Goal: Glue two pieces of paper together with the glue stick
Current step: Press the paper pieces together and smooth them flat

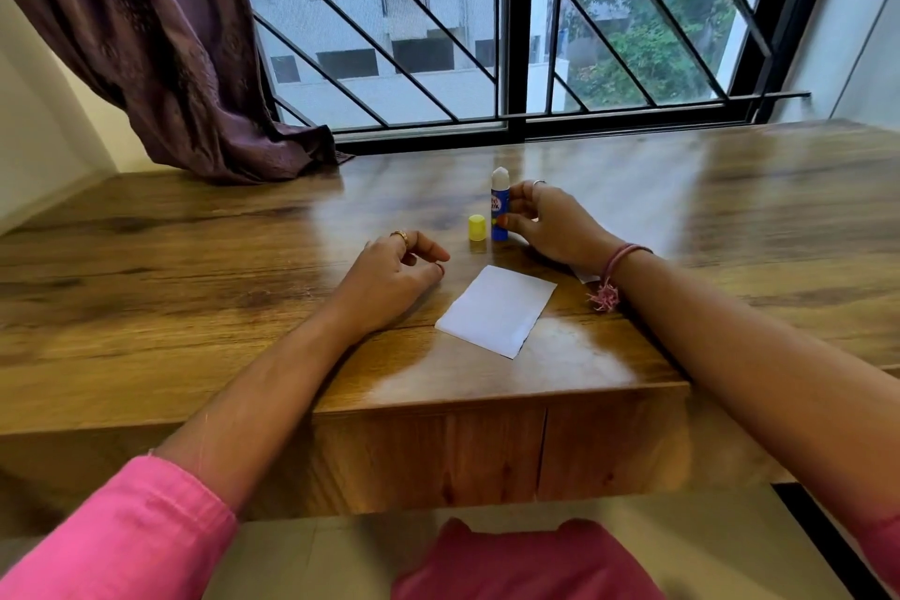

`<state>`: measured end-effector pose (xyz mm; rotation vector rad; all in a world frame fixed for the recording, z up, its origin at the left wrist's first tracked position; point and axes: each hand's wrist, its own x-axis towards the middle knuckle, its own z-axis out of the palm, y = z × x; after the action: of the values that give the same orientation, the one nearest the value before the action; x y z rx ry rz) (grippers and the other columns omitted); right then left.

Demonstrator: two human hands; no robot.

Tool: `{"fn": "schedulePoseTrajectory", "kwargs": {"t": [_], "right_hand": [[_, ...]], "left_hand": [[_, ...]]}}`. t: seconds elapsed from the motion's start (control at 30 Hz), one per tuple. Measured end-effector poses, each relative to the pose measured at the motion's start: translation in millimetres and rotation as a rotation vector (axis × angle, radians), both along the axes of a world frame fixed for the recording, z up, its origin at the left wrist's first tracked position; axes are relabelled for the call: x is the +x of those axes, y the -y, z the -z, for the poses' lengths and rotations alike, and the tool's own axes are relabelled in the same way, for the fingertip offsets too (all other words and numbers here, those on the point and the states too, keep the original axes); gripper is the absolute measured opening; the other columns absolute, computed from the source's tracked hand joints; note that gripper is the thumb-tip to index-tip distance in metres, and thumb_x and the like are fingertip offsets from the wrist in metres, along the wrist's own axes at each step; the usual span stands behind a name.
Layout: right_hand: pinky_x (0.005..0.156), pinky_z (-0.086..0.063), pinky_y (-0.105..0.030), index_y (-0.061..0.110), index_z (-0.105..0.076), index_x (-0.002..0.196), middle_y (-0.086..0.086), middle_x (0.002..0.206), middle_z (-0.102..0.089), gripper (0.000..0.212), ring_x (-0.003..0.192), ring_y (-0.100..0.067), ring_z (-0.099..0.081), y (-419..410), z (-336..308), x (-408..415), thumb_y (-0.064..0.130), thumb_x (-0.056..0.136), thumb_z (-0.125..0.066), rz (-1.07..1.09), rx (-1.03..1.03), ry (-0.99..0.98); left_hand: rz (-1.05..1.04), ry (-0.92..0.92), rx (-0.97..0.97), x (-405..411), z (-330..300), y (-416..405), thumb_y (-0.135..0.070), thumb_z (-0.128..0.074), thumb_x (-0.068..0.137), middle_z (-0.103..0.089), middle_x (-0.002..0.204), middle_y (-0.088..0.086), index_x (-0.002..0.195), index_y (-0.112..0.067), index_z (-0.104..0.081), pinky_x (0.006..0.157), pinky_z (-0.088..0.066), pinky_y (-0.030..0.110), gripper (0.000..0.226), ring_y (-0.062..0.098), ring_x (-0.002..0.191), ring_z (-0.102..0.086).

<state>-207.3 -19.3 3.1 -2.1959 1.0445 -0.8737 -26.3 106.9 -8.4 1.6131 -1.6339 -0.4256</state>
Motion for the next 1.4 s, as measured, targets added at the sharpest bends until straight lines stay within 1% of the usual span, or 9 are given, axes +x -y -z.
{"fn": "schedulePoseTrajectory", "kwargs": {"t": [0.1, 0.17, 0.47, 0.67, 0.8, 0.93, 1.07, 1.27, 1.4], "right_hand": [[0.102, -0.045, -0.032, 0.003, -0.046, 0.131, -0.013, 0.125, -0.061, 0.044, 0.115, -0.022, -0.058, -1, -2, -3, 0.007, 0.089, -0.061, -0.005, -0.014, -0.033], [0.1, -0.044, -0.027, 0.002, -0.043, 0.133, -0.014, 0.127, -0.059, 0.049, 0.116, -0.022, -0.057, -2, -6, -8, 0.005, 0.088, -0.062, 0.001, -0.035, -0.051], [0.086, -0.036, -0.023, 0.004, -0.055, 0.124, -0.013, 0.123, -0.061, 0.045, 0.108, -0.026, -0.059, -7, -3, -66, 0.022, 0.085, -0.067, 0.245, -0.164, -0.246], [0.101, -0.04, -0.043, -0.004, -0.053, 0.122, -0.019, 0.122, -0.058, 0.078, 0.116, -0.032, -0.051, -21, 5, -96, 0.058, 0.076, -0.065, 0.366, -0.075, -0.372], [0.097, -0.04, -0.044, -0.006, -0.055, 0.118, -0.02, 0.117, -0.061, 0.093, 0.114, -0.034, -0.05, -26, 3, -95, 0.069, 0.064, -0.065, 0.387, -0.072, -0.455], [0.089, -0.044, -0.045, -0.008, -0.061, 0.104, -0.021, 0.104, -0.065, 0.085, 0.102, -0.035, -0.054, -29, 1, -96, 0.065, 0.062, -0.07, 0.387, -0.085, -0.455], [0.085, -0.046, -0.047, -0.012, -0.063, 0.1, -0.024, 0.097, -0.066, 0.081, 0.091, -0.035, -0.059, -30, -2, -96, 0.06, 0.065, -0.073, 0.376, -0.106, -0.455], [0.086, -0.047, -0.048, -0.013, -0.062, 0.104, -0.027, 0.098, -0.066, 0.078, 0.091, -0.037, -0.059, -33, -5, -95, 0.053, 0.065, -0.077, 0.345, -0.058, -0.414], [0.089, -0.048, -0.047, -0.006, -0.064, 0.105, -0.018, 0.102, -0.066, 0.073, 0.094, -0.031, -0.06, -32, -3, -96, 0.049, 0.061, -0.081, 0.337, -0.022, -0.338]], "left_hand": [[0.006, -0.015, -0.012, -1, -1, -1, -0.019, -0.06, 0.09, -0.063, 0.092, 0.005, 0.098, -0.02, -0.065, 0.056, -0.041, 0.009, 0.009, 0.009, 0.076, -0.053], [0.006, -0.013, -0.016, -1, -2, -2, -0.019, -0.06, 0.09, -0.06, 0.091, -0.002, 0.097, -0.023, -0.064, 0.058, -0.04, 0.013, 0.009, 0.006, 0.077, -0.052], [0.196, 0.13, -0.092, -3, -2, -12, -0.025, -0.061, 0.091, -0.059, 0.122, -0.016, 0.11, -0.032, -0.063, 0.085, -0.029, 0.013, 0.021, 0.002, 0.117, -0.042], [0.404, 0.162, -0.118, -3, -6, -17, -0.039, -0.049, 0.086, -0.061, 0.125, -0.019, 0.108, -0.032, -0.07, 0.105, -0.031, 0.04, 0.032, 0.011, 0.127, -0.041], [0.485, 0.285, -0.055, -2, -5, -16, -0.044, -0.043, 0.085, -0.056, 0.132, -0.022, 0.114, -0.038, -0.066, 0.107, -0.026, 0.052, 0.037, 0.014, 0.13, -0.037], [0.492, 0.398, 0.057, -2, -2, -14, -0.055, -0.036, 0.082, -0.049, 0.133, -0.033, 0.116, -0.048, -0.062, 0.1, -0.02, 0.034, 0.043, 0.001, 0.129, -0.027], [0.494, 0.448, 0.098, -6, -3, -15, -0.051, -0.038, 0.088, -0.045, 0.135, -0.03, 0.12, -0.05, -0.058, 0.095, -0.012, 0.018, 0.038, -0.003, 0.127, -0.021], [0.451, 0.517, 0.119, -27, -6, -19, -0.051, -0.028, 0.091, -0.043, 0.125, -0.023, 0.124, -0.054, -0.053, 0.091, -0.012, 0.024, 0.041, -0.001, 0.119, -0.022], [0.415, 0.556, 0.114, -44, -6, -18, -0.053, -0.025, 0.09, -0.042, 0.122, -0.014, 0.127, -0.052, -0.051, 0.089, -0.012, 0.026, 0.045, 0.004, 0.117, -0.023]]}}
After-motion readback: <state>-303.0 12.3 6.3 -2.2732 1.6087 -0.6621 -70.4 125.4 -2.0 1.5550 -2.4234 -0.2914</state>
